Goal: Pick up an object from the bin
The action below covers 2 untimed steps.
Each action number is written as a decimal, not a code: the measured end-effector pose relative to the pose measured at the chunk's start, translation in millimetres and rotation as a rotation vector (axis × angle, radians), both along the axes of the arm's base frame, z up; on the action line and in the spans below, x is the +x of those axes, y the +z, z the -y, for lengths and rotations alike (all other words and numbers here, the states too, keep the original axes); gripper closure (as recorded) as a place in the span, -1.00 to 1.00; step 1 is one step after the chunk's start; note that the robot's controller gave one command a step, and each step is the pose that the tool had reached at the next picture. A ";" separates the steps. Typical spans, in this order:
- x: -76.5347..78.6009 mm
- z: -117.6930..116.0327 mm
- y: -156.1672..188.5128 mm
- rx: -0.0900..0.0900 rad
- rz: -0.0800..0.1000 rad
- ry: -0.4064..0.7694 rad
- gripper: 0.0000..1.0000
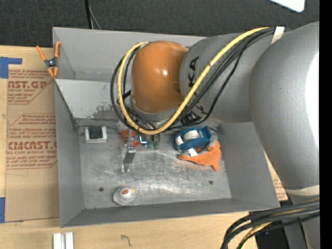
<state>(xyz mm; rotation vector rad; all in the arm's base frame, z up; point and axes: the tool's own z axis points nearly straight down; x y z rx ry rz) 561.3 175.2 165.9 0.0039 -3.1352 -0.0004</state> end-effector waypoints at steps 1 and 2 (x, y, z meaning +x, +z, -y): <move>1.8 0.8 4.9 0.001 0.007 -0.002 -1.00; 19.0 12.4 -3.0 0.001 0.009 0.029 -1.00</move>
Offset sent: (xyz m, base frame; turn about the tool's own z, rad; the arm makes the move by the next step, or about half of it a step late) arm 0.0286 -0.0209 -0.0081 -0.0434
